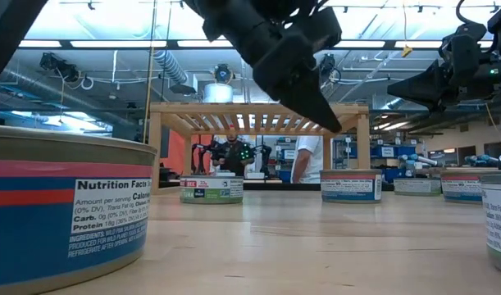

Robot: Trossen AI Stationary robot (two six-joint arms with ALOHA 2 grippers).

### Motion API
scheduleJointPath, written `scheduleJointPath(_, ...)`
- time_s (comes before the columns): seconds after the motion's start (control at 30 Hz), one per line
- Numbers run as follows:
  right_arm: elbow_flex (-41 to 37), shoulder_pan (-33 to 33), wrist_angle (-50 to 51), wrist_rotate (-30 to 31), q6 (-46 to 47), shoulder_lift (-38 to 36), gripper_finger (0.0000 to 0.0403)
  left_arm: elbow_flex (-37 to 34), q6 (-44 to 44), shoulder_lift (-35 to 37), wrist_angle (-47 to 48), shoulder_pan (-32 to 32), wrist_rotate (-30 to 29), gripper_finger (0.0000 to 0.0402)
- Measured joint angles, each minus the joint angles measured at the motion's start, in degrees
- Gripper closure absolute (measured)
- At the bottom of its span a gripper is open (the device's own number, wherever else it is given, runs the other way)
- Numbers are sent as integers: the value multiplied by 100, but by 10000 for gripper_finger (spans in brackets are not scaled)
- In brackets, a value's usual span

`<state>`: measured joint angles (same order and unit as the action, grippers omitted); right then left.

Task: Stack canned seafood by type on shelf
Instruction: Put the blue tuna can on the shelf

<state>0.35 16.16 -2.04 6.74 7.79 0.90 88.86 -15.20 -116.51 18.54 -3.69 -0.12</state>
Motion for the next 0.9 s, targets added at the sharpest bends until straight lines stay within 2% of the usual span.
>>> scheduleJointPath(0.17, -1, 2, 0, 0, 0, 0, 371, 2, -254, -11, -273, 120, 21, 396)
scheduleJointPath(0.5, 0, 0, 0, -1, 0, 0, 371, 4, -243, -11, -473, 269, 423, 392)
scheduleJointPath(0.7, 1, 0, -2, 0, 0, -1, 371, 6, -258, -213, -611, 173, 494, 358)
scheduleJointPath(0.8, 1, 0, -5, 0, 0, 1, 371, -5, -261, -287, -546, 171, 400, 336)
scheduleJointPath(0.9, 1, 0, -4, 0, 0, 11, 371, 6, -261, -317, -658, 175, 68, 319)
